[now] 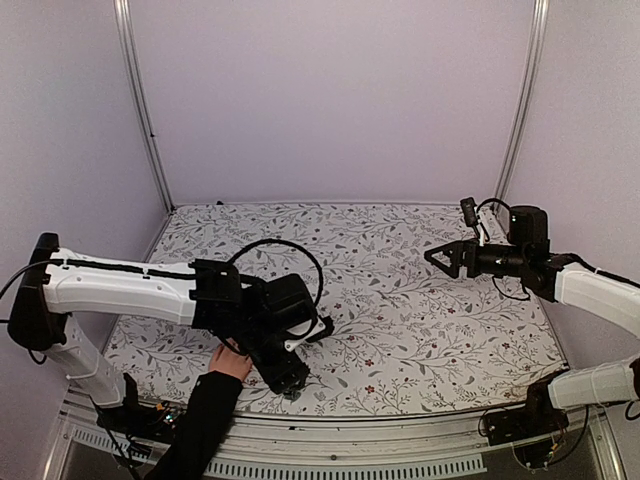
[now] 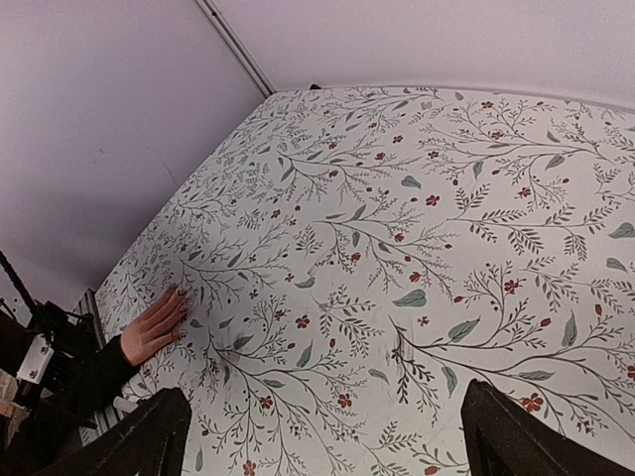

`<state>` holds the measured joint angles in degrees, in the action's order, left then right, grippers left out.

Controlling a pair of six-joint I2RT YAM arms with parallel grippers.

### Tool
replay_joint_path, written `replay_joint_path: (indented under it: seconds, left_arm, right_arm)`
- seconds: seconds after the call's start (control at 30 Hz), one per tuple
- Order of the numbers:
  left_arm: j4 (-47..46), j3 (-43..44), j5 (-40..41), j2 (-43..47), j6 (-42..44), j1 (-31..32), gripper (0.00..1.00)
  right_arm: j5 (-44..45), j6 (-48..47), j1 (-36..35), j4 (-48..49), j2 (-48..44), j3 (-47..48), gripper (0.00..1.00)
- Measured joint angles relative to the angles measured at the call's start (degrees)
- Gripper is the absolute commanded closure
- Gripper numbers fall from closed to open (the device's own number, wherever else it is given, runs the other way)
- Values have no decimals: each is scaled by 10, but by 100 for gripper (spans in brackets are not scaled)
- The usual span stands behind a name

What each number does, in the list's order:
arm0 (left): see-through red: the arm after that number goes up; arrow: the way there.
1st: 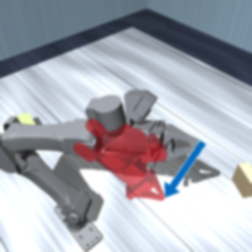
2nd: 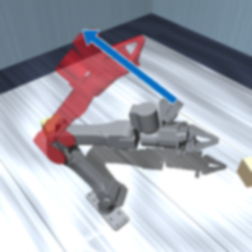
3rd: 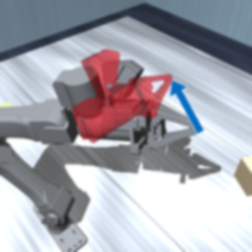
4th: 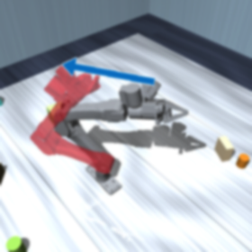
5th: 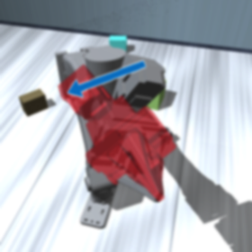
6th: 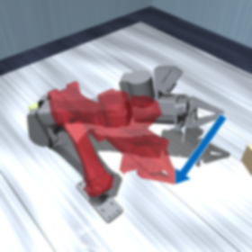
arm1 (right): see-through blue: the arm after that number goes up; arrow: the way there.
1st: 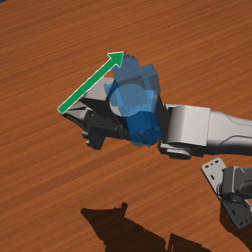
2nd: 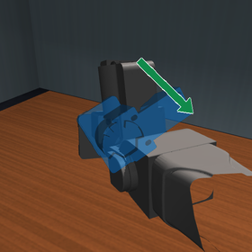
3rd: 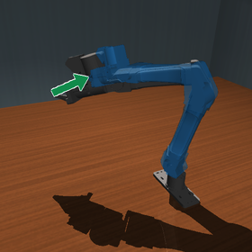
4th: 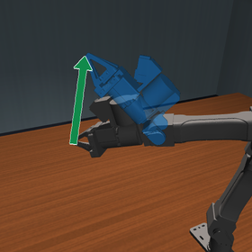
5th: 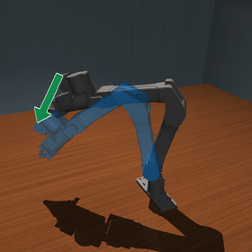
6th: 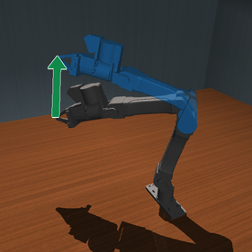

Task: Paint the nails
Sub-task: Pick up the nail polish bottle from the center of the board.

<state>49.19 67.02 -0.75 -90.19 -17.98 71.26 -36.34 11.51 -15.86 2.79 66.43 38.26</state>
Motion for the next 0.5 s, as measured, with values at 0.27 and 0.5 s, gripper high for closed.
replay_joint_path:
  seconds: [0.27,0.5]
  left_arm:
    - [1,4,15,-38,9,9,53]
    - [-3,4,12,-56,17,9,63]
  right_arm:
    - [0,0,0,0,0,0,1]
    - [0,-1,0,0,0,0,1]
